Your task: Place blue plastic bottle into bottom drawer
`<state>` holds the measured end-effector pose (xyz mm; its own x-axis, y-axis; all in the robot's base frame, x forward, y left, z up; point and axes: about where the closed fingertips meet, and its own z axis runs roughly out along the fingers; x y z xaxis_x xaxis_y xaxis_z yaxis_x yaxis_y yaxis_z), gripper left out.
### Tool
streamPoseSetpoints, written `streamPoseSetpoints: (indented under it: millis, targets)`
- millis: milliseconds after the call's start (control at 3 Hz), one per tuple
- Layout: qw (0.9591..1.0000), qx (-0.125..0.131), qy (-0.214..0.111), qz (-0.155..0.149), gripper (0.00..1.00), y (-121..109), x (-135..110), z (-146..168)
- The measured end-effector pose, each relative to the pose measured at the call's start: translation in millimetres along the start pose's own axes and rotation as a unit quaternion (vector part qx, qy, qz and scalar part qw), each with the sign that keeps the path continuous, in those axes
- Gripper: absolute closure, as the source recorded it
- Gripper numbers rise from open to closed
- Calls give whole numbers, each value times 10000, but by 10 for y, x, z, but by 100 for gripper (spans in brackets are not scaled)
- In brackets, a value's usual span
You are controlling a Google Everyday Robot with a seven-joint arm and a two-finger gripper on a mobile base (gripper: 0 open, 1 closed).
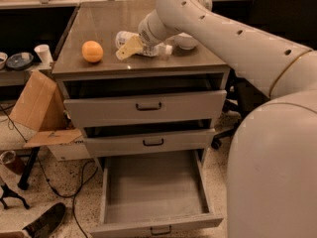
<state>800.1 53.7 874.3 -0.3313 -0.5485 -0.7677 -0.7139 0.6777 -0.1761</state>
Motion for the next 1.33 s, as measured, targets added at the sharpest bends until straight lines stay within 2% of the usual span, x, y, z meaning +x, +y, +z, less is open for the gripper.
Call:
streamPoseSetpoints:
  millis: [667,1333]
  targets:
    - [9997,-8,231,108,0,-116,235,108]
    - [9985,-258,452,183,47,-137,390,200]
